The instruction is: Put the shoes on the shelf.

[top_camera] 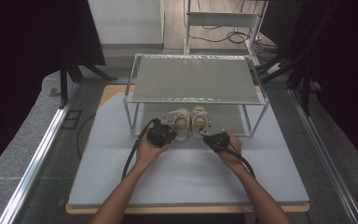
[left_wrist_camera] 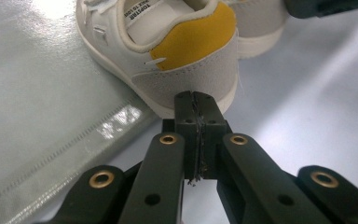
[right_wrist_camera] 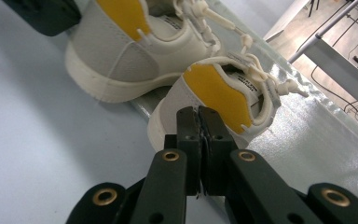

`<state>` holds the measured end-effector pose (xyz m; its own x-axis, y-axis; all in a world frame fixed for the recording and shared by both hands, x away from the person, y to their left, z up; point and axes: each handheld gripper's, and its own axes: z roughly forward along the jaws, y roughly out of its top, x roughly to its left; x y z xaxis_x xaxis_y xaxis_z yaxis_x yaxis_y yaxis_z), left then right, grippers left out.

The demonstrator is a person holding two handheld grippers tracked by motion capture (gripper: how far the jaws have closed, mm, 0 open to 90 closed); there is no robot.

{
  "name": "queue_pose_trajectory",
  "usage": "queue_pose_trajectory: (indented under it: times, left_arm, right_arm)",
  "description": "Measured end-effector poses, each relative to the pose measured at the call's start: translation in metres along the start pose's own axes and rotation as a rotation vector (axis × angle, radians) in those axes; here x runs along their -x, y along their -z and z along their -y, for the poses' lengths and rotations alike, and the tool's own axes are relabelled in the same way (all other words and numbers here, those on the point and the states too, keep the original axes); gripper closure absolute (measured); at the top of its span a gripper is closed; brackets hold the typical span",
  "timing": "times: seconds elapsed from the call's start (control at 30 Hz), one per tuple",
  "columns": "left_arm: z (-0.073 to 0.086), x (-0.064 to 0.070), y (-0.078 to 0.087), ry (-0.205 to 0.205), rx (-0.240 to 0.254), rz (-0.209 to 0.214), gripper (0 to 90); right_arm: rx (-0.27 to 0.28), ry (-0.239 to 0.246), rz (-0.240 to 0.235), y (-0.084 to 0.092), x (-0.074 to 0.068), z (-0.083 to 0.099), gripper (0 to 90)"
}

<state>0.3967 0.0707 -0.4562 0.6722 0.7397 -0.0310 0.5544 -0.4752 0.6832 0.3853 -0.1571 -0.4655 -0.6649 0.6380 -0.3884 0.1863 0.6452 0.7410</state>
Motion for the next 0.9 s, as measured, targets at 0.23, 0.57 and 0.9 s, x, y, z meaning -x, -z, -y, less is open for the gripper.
queue_pose_trajectory:
  times: [0.23, 0.57, 0.9]
  left_arm:
    - [-0.009, -0.005, -0.012, 0.026, 0.001, 0.001, 88.9]
    - [-0.014, -0.01, -0.017, 0.02, 0.006, 0.007, 88.0]
    - [-0.017, -0.014, -0.024, 0.031, 0.003, -0.01, 87.5]
  right_arm:
    - [-0.008, -0.038, -0.009, -0.008, 0.005, -0.003, 87.5]
    - [-0.02, -0.038, 0.008, -0.018, 0.004, -0.009, 87.4]
    - [-0.026, -0.051, -0.004, -0.019, 0.003, -0.006, 87.5]
